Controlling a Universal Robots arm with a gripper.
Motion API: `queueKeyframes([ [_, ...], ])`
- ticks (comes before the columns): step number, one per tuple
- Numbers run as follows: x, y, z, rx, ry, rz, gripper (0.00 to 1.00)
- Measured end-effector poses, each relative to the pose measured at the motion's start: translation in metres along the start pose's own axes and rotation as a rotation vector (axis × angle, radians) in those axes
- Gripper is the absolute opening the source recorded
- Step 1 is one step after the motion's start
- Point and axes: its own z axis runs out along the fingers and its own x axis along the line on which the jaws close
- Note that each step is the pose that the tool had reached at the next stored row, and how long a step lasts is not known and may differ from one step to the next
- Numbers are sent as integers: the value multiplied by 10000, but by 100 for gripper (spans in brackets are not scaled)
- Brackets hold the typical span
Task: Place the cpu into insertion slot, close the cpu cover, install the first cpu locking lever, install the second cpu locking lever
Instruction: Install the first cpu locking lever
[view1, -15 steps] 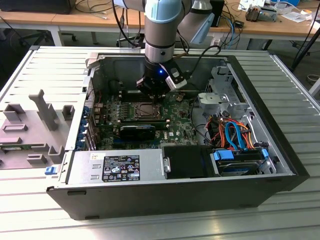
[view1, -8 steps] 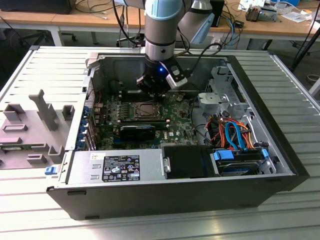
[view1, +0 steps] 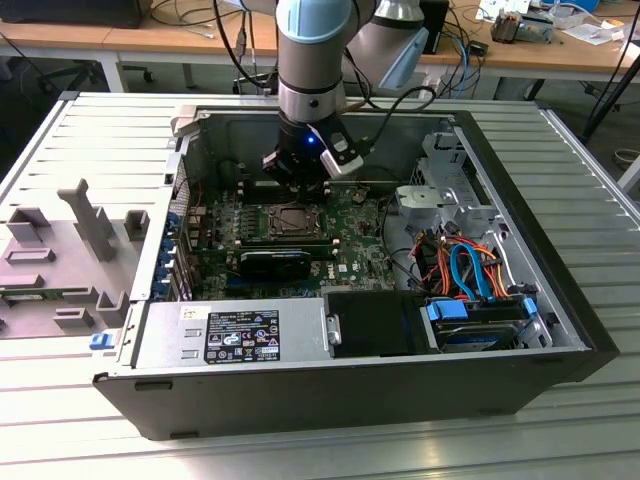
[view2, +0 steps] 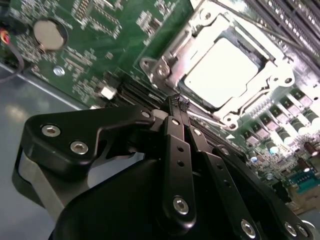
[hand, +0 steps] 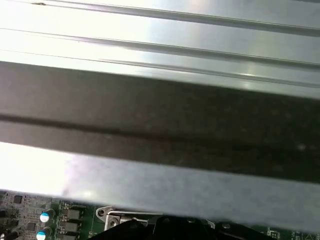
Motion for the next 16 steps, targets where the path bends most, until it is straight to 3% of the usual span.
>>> queueKeyframes([
  [3,69,4,9,-110,-14,-8,11],
  [8,150,7,19,-112,-30,-10,11],
  [16,152,2,38,-110,-29,-11,11],
])
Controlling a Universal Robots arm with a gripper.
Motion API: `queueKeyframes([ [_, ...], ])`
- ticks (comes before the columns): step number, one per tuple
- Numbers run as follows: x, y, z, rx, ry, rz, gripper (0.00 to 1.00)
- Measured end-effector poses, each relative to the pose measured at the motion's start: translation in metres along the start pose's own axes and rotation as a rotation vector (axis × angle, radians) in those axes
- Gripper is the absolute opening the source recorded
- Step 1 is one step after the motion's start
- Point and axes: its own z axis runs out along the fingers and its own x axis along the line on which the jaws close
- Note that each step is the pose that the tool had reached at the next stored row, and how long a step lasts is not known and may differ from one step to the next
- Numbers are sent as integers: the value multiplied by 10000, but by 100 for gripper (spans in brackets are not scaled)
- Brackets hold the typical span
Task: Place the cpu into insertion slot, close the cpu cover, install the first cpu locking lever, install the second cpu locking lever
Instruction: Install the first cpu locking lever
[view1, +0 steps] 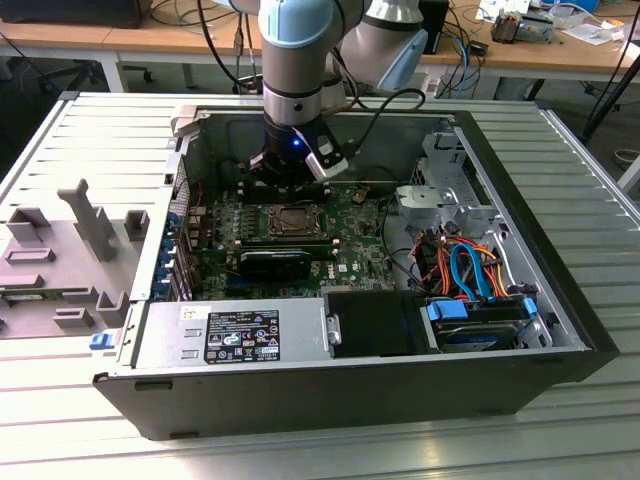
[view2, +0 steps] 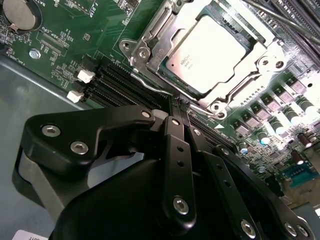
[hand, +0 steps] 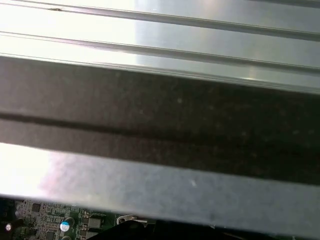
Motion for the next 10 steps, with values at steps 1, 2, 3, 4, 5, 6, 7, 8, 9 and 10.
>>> queueKeyframes([
  [1,0,-2,4,0,0,0,11],
  [2,0,-3,8,0,0,-1,11],
  [3,-1,-5,12,0,0,-1,11],
  [4,-4,-6,15,0,1,-1,11],
  [5,-12,-8,18,1,2,-1,11],
  [6,-17,-10,21,0,0,0,11],
  [7,-20,-12,23,1,0,-1,11],
  [8,-22,-13,24,1,0,-1,11],
  [9,-24,-14,26,0,0,-1,11],
  [10,-26,-16,27,0,0,0,11],
])
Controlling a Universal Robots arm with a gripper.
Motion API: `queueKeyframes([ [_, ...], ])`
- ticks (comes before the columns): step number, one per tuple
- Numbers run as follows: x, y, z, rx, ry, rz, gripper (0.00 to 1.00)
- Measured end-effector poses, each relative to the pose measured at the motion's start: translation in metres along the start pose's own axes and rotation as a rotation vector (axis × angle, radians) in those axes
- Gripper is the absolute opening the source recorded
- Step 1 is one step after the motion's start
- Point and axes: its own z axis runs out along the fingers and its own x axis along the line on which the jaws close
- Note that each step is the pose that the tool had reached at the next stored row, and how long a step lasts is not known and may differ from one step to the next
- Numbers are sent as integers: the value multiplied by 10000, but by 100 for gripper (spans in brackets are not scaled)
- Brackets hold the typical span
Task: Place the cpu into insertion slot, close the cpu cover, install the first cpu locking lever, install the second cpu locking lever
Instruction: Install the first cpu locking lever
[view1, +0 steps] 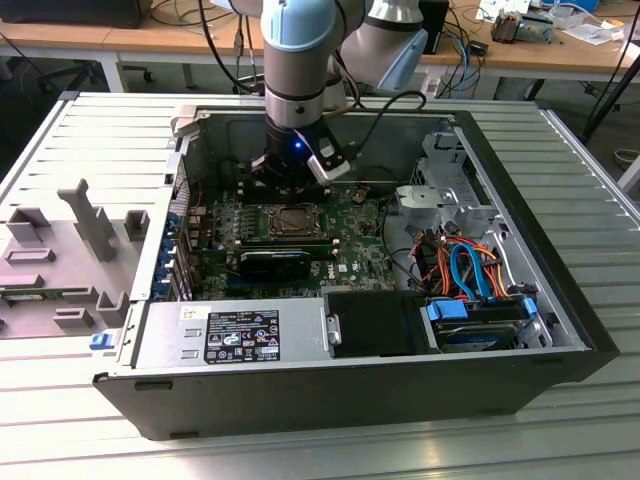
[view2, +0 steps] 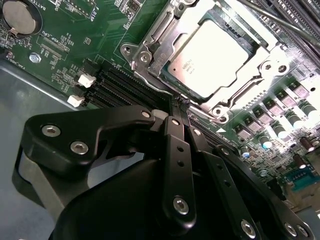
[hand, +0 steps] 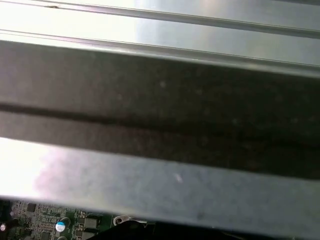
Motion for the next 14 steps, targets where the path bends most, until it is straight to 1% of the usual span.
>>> queueKeyframes([
  [4,-6,-17,2,-4,-3,-1,11],
  [5,-8,-57,-2,9,8,0,11],
  [6,-41,-60,5,2,4,2,11],
  [8,-150,-75,19,-5,9,-1,11],
  [10,-181,-66,26,-1,-3,-10,11],
  [14,-205,-13,32,6,7,-28,11],
])
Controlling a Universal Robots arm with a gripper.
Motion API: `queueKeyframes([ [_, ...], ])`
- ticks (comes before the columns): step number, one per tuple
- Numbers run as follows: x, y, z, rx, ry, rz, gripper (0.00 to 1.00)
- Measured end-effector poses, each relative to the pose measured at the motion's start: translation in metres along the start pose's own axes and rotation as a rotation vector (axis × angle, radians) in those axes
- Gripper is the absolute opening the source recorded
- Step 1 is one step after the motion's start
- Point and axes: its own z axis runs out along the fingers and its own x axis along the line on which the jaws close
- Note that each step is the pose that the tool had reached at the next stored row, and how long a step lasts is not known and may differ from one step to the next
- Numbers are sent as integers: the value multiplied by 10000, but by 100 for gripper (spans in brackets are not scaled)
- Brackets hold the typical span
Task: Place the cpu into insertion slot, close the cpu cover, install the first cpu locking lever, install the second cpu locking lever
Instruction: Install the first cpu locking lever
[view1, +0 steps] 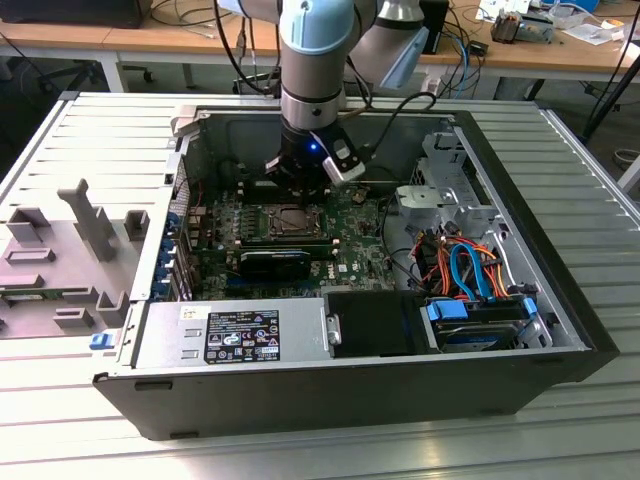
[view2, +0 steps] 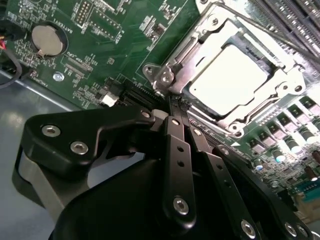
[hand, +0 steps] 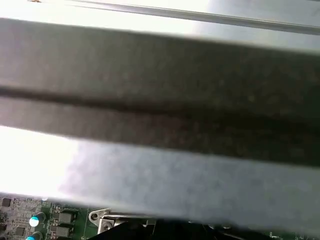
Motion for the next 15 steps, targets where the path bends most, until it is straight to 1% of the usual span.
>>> queueKeyframes([
  [3,-7,42,7,-40,-5,-14,11],
  [5,-8,47,-12,-85,-20,-14,11],
  [6,-9,50,-29,-96,-24,-13,11],
  [7,-8,51,-67,-90,-14,-14,11],
  [9,-7,44,-90,-113,-19,-16,11],
  [11,-2,9,-96,-123,-18,-14,11],
  [12,2,-22,-99,-126,-18,-14,11],
  [15,19,-155,-113,-126,-18,-13,11],
])
